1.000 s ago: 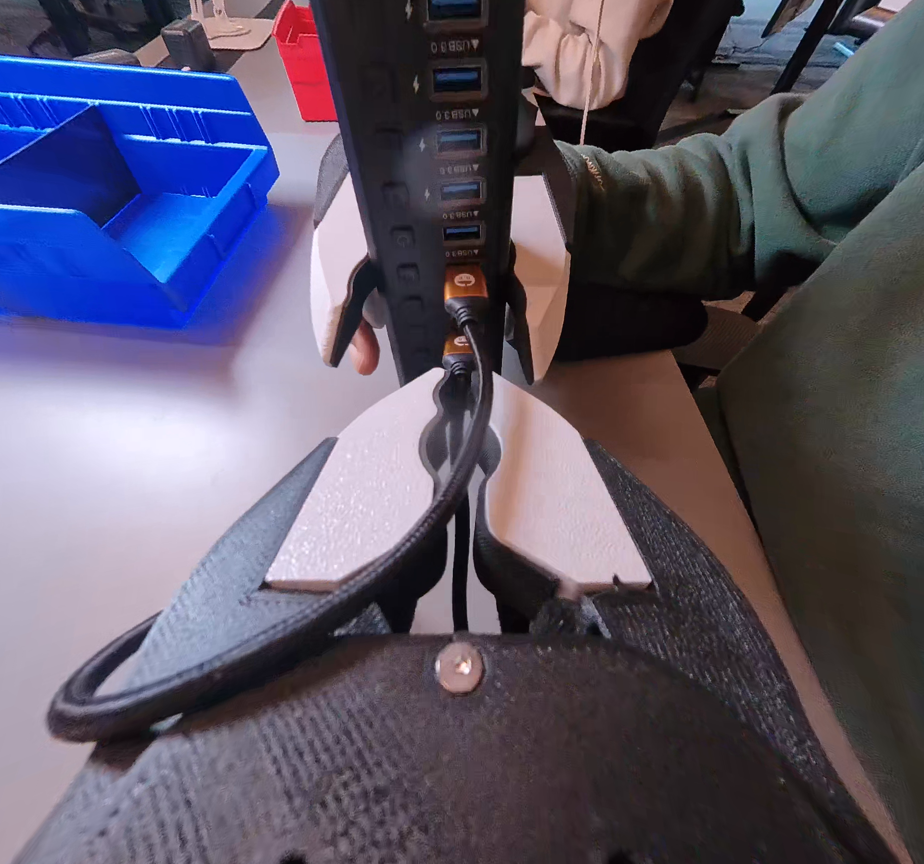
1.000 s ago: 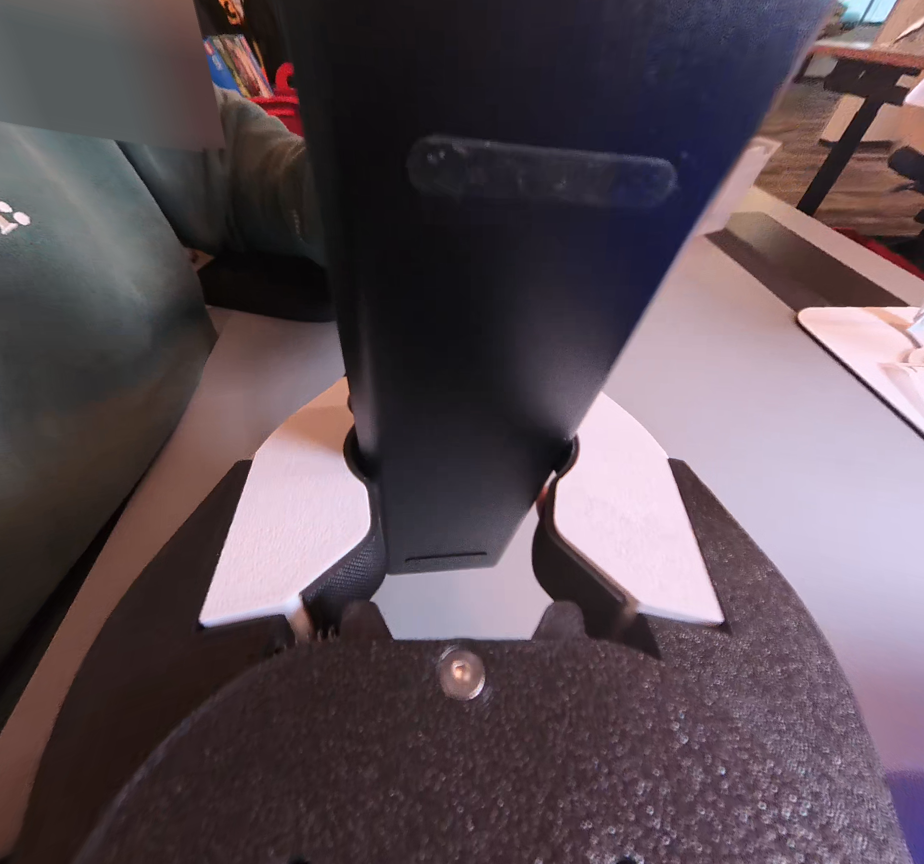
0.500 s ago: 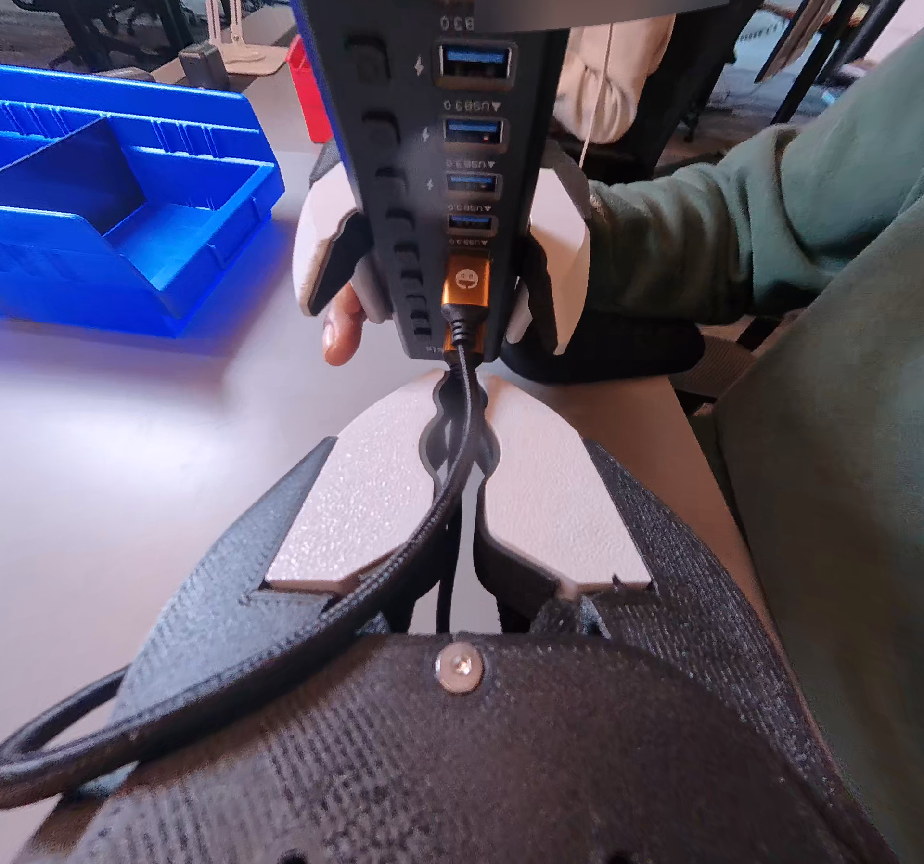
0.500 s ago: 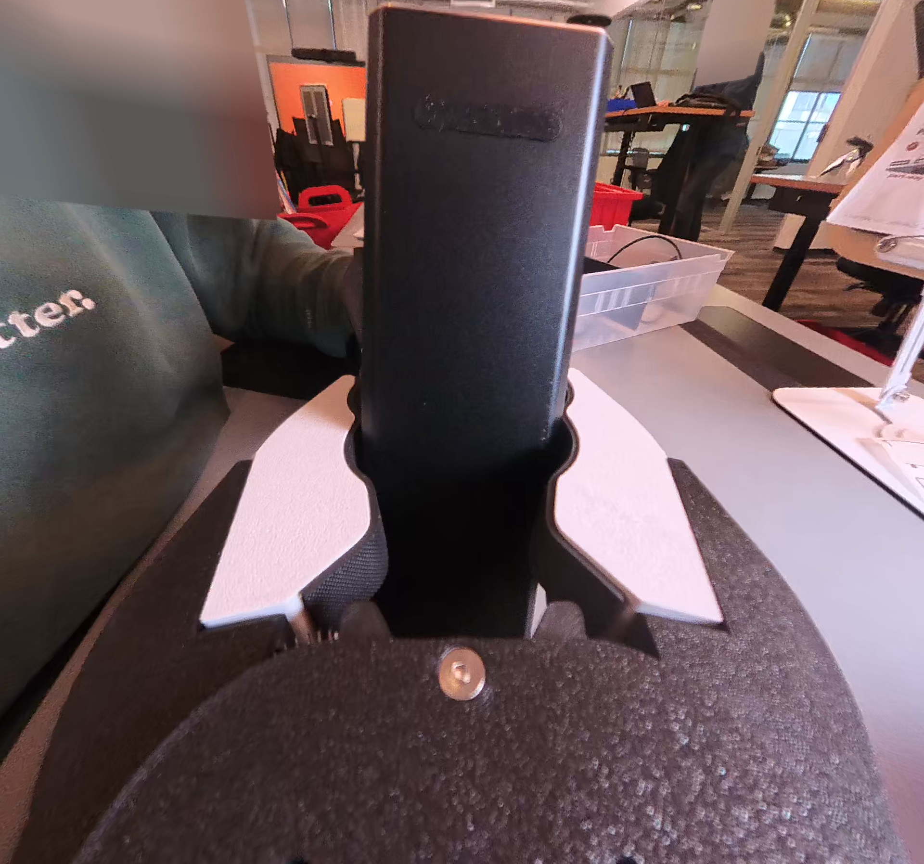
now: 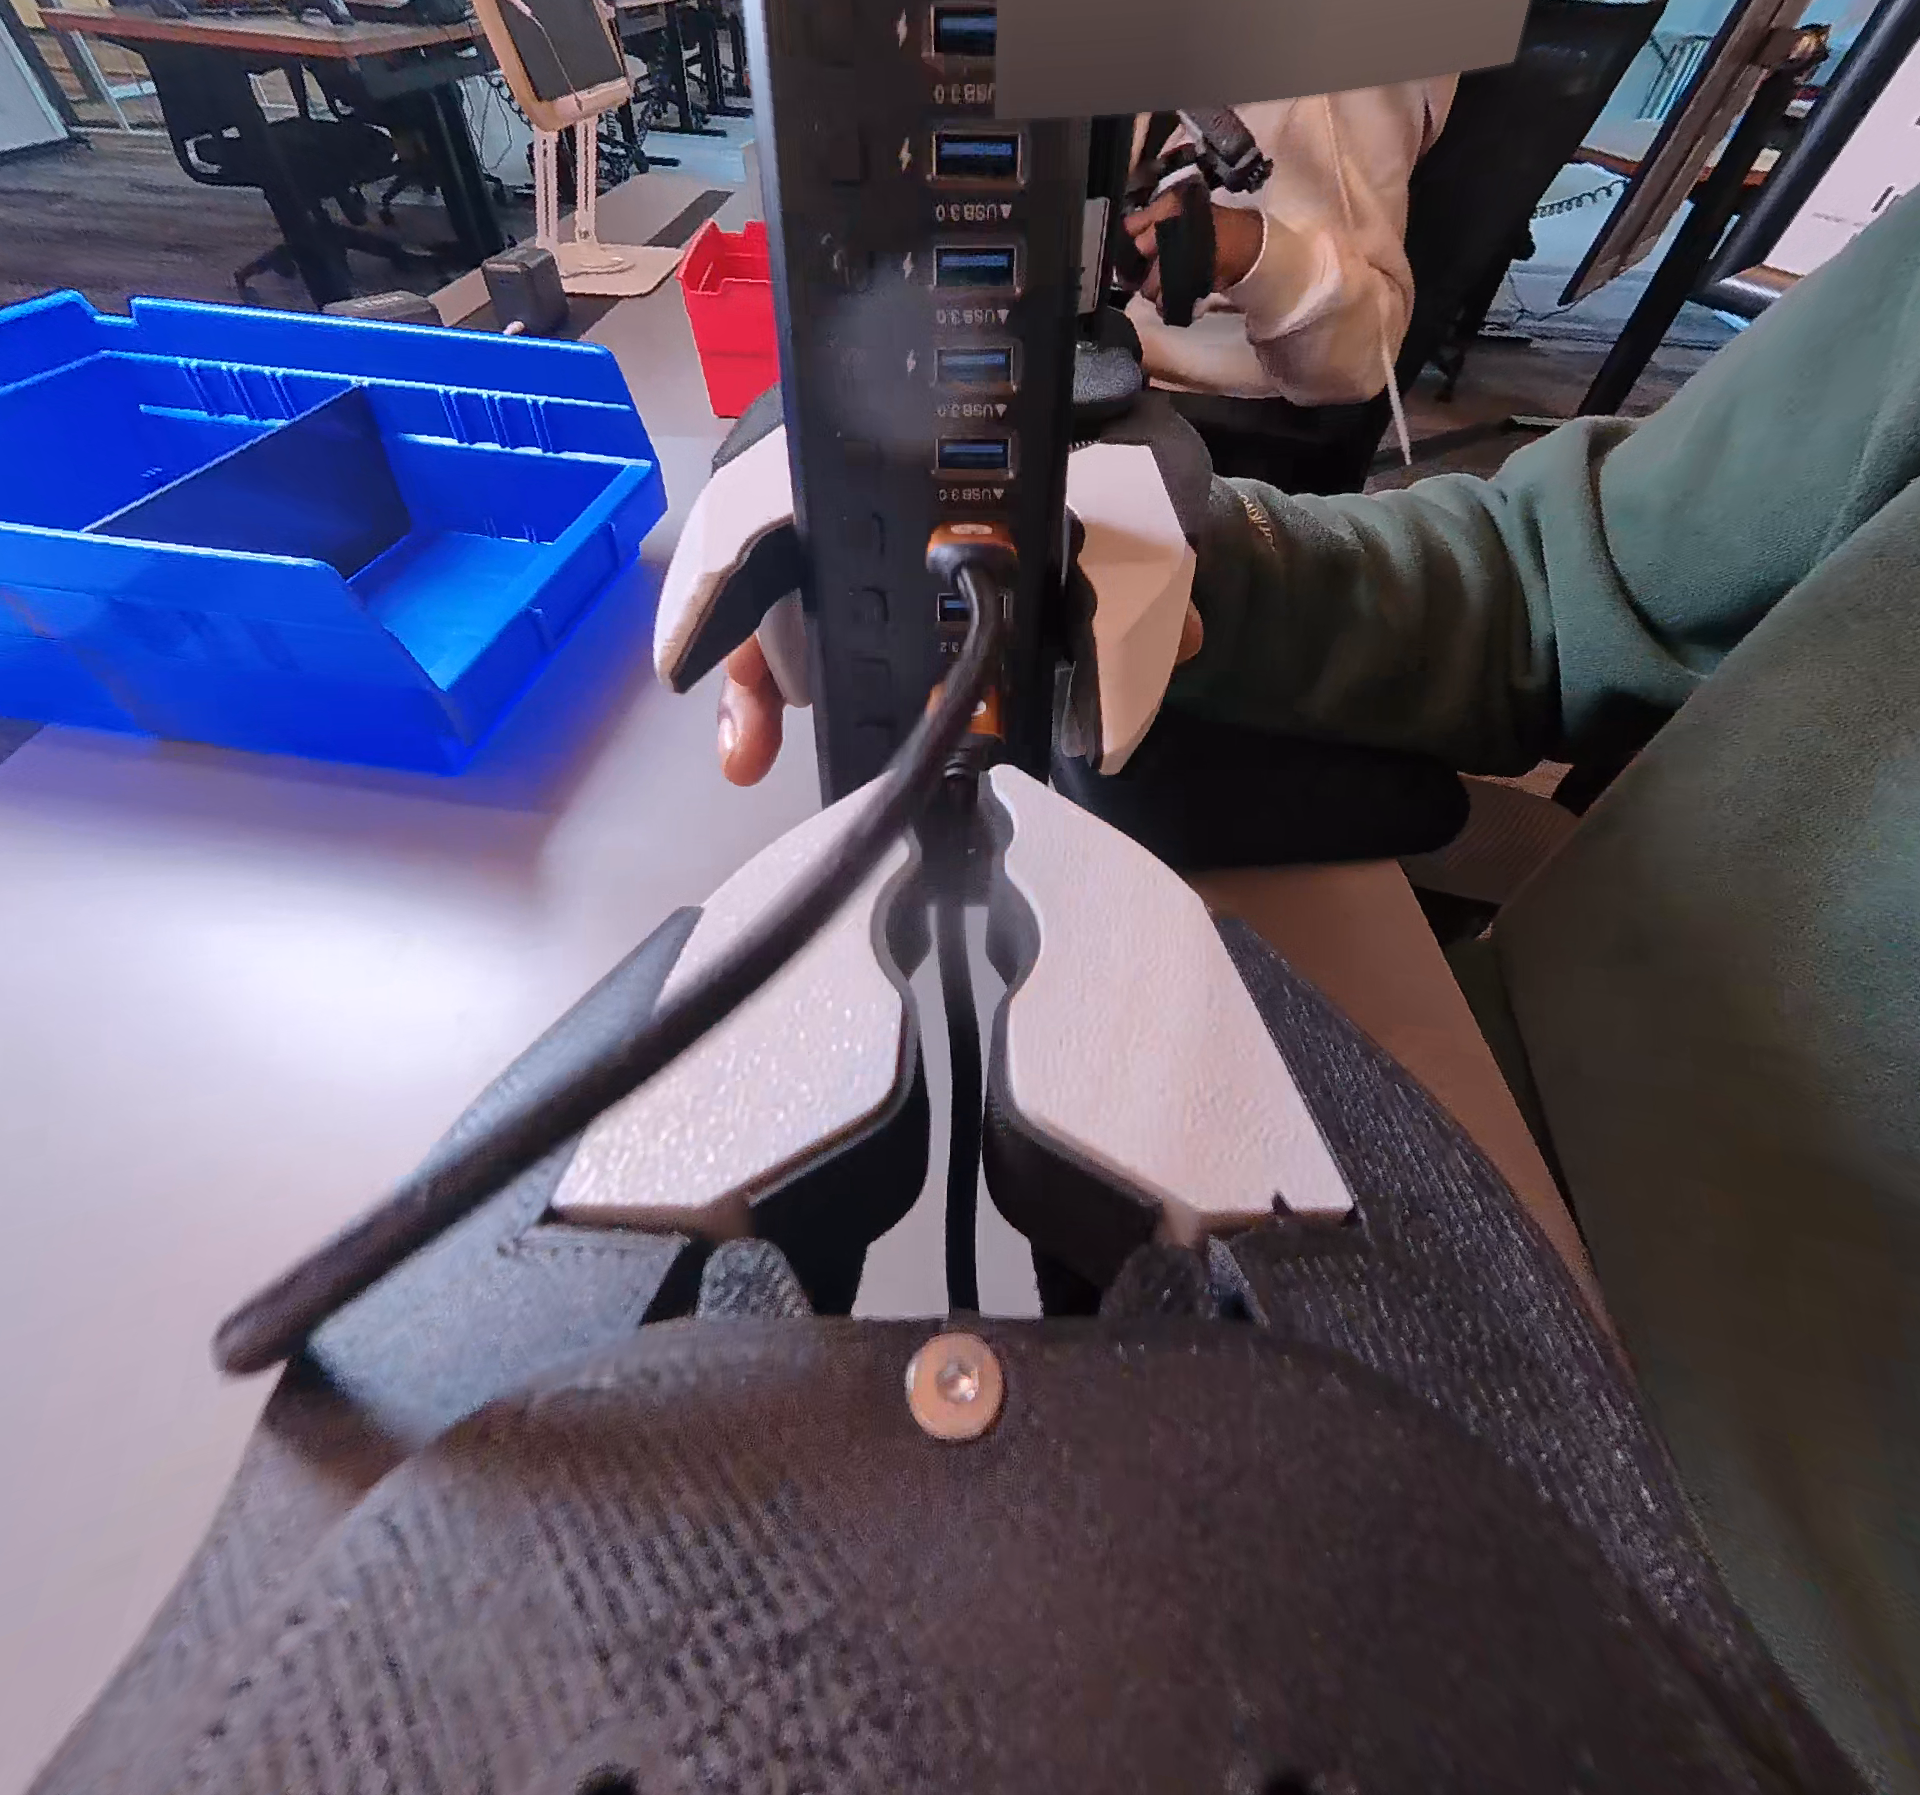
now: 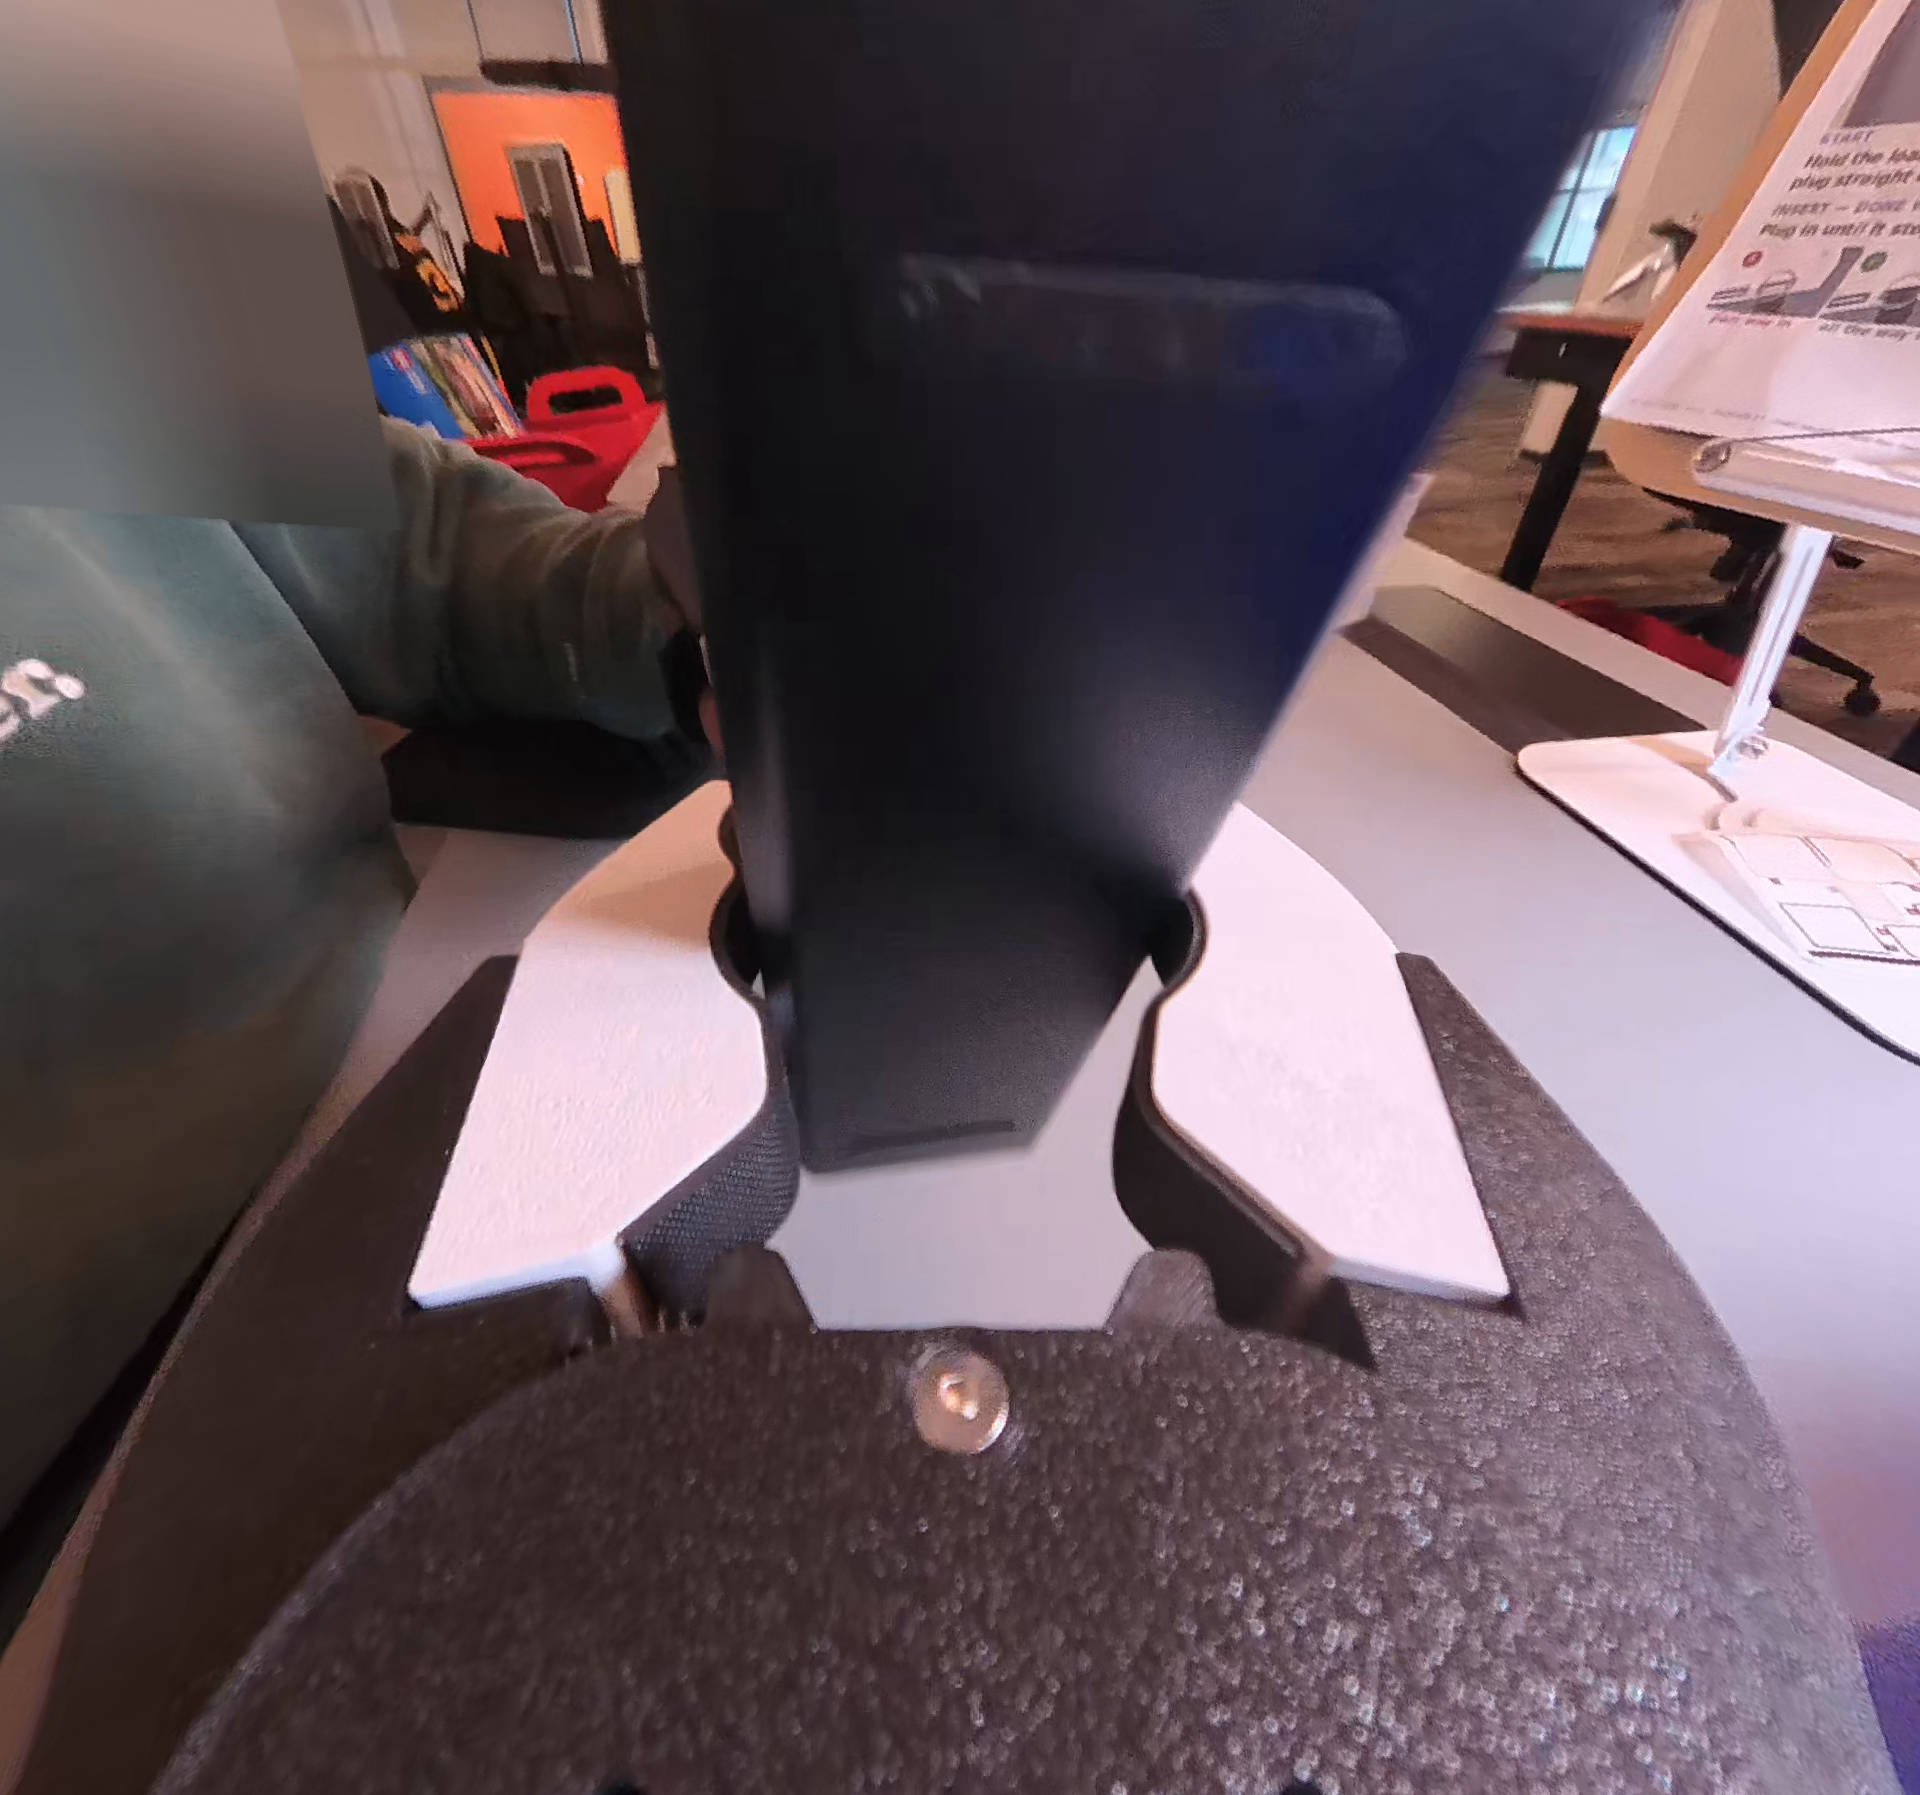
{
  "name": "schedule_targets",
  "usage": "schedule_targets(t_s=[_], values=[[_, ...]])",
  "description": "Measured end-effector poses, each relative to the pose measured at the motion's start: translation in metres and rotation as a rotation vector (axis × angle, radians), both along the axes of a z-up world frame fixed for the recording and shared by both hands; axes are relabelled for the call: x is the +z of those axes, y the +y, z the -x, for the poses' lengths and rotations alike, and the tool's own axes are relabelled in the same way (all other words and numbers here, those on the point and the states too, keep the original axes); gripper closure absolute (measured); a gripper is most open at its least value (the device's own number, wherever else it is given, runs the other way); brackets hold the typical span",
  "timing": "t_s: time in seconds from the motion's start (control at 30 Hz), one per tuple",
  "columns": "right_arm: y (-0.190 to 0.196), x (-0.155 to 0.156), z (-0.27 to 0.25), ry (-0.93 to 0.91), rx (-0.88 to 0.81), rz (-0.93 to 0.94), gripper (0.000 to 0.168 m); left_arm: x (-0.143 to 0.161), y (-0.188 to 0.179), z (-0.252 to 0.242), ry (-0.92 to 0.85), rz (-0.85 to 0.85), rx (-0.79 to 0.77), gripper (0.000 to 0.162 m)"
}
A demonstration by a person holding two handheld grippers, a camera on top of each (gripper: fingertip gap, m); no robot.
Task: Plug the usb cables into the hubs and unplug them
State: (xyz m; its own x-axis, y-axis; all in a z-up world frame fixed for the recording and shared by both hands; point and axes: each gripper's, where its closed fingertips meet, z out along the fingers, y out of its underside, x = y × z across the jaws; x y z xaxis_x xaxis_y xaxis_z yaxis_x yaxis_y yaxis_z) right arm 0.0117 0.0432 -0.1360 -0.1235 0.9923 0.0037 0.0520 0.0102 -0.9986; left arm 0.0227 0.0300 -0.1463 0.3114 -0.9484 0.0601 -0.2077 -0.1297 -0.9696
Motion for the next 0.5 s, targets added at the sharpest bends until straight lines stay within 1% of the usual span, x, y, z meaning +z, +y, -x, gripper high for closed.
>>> schedule_targets(t_s=[0.07,0.13,0.27,0.33,0.4,0.5], values=[[0.003,-0.01,-0.001,-0.064,-0.008,-0.007,0.089,0.002,0.001,0.002,-0.013,-0.004,0.008,0.156],[0.003,-0.023,-0.001,-0.116,0.016,0.013,0.091,0.0,0.0,0.001,-0.012,0.0,-0.003,0.156],[-0.004,-0.023,-0.002,-0.119,0.055,-0.023,0.093,-0.004,-0.004,0.001,0.018,0.003,-0.029,0.156],[-0.003,-0.026,0.0,-0.117,0.043,-0.024,0.094,-0.007,-0.003,0.002,0.056,-0.016,-0.022,0.156],[-0.004,-0.03,0.001,-0.129,0.044,-0.034,0.095,-0.013,-0.006,0.003,0.109,0.011,-0.04,0.156],[-0.007,-0.037,0.005,-0.158,0.054,-0.057,0.095,-0.018,-0.007,0.004,0.165,0.006,-0.04,0.156]])
